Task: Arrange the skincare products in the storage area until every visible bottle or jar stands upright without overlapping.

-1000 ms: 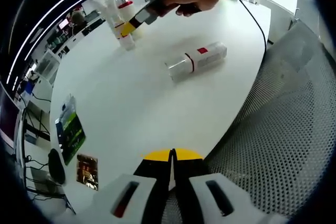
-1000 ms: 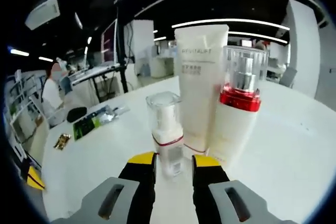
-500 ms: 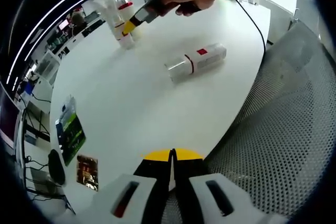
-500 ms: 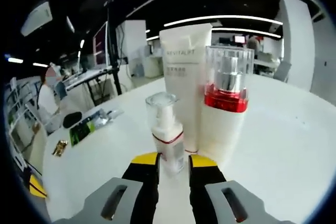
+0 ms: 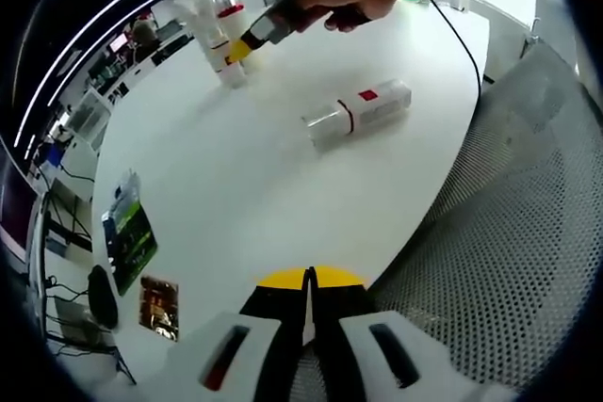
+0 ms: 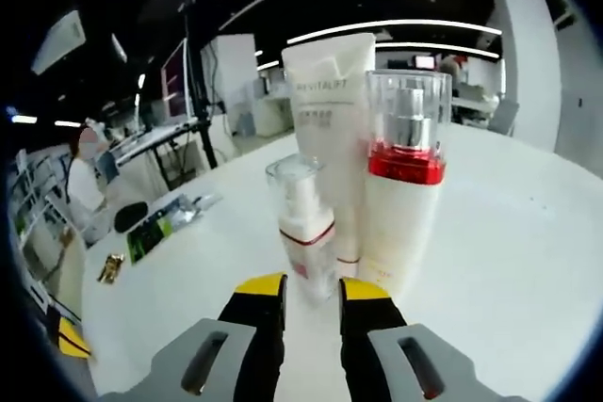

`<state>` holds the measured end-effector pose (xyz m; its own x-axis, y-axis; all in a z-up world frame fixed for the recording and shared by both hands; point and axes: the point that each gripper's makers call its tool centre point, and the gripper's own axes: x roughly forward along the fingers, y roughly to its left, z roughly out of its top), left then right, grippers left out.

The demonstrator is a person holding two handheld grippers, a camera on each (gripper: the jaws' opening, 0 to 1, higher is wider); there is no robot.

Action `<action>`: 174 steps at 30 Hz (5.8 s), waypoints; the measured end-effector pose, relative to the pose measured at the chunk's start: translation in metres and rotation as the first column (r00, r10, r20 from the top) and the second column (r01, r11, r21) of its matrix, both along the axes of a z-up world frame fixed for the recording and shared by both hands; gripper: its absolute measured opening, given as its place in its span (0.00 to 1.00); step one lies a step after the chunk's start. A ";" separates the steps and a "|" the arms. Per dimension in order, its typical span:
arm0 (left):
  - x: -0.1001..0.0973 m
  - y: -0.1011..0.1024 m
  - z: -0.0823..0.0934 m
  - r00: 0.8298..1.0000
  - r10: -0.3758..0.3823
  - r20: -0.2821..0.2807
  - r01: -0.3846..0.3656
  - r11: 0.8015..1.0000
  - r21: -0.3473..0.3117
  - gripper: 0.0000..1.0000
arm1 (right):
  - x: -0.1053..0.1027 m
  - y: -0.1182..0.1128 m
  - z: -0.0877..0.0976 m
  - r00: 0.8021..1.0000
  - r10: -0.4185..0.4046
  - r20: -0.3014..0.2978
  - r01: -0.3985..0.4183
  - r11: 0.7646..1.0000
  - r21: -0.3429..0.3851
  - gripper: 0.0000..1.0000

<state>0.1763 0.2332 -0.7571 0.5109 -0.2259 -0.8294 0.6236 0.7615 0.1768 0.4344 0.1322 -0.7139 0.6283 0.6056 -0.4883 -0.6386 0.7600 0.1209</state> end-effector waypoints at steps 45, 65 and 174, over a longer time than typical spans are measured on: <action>0.008 -0.001 0.012 0.997 -0.018 0.080 0.019 1.000 -0.007 0.01 | -0.179 -0.033 0.016 0.992 0.112 -0.049 -0.116 0.990 -0.080 0.35; 0.005 -0.003 0.012 0.996 -0.041 0.075 0.042 0.999 -0.005 0.01 | -0.209 -0.054 -0.032 0.957 0.248 -0.152 -0.287 0.893 -0.347 0.40; -0.024 -0.092 0.118 0.990 -0.009 0.139 0.087 0.819 -0.567 0.16 | -0.284 0.023 0.108 0.984 0.173 -0.028 -0.154 0.927 0.341 0.28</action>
<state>0.1524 0.1408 -0.6395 0.5768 -0.6654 -0.4739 0.6644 0.7196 -0.2018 0.1505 0.1551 -0.6057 0.4840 0.8325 -0.2695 -0.7352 0.5539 0.3907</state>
